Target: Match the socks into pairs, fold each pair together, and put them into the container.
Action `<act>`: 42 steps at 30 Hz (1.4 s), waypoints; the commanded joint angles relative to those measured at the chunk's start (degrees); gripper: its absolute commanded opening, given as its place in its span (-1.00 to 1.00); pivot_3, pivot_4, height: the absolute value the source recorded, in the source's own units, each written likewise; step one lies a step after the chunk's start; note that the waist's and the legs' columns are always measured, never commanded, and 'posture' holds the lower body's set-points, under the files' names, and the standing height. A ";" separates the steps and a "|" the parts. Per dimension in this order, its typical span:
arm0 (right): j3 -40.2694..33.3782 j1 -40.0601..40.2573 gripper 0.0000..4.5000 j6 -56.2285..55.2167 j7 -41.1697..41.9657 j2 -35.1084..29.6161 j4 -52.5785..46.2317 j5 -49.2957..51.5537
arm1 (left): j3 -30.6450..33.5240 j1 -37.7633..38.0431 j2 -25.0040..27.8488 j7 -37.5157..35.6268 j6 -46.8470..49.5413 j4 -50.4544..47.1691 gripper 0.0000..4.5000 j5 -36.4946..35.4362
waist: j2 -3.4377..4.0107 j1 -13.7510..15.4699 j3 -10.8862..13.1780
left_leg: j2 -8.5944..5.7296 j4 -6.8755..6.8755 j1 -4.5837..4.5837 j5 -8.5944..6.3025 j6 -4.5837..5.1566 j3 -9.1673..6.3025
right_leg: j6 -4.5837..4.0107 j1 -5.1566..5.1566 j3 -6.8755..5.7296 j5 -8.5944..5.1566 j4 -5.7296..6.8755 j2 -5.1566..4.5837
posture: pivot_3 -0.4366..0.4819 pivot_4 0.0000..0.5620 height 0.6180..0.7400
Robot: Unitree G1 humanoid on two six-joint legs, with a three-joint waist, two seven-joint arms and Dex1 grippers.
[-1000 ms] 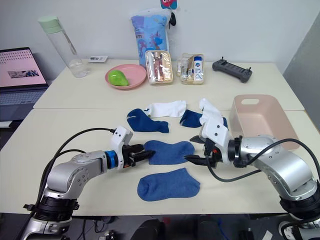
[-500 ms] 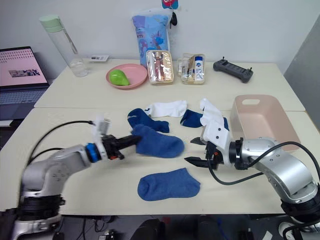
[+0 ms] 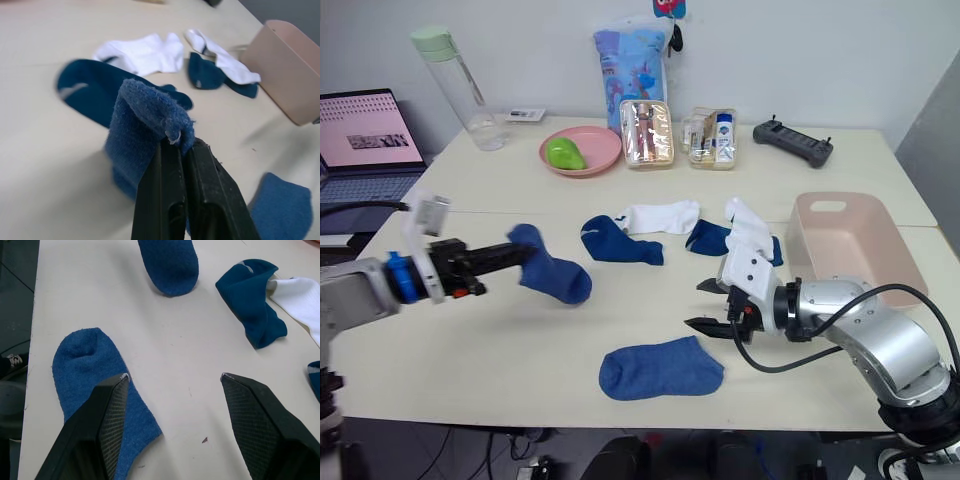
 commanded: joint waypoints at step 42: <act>4.13 10.11 0.40 -28.68 1.17 -7.25 7.33 -23.40 | -32.04 -5.82 -0.09 -30.17 -72.23 20.43 0.99 43.93 | -0.07 0.47 0.12 | 0.00 0.05 -0.06 0.11 -0.17 0.03 | -0.04 0.01 -0.02 -0.04 -0.05 0.04 | -0.05 -0.47 0.88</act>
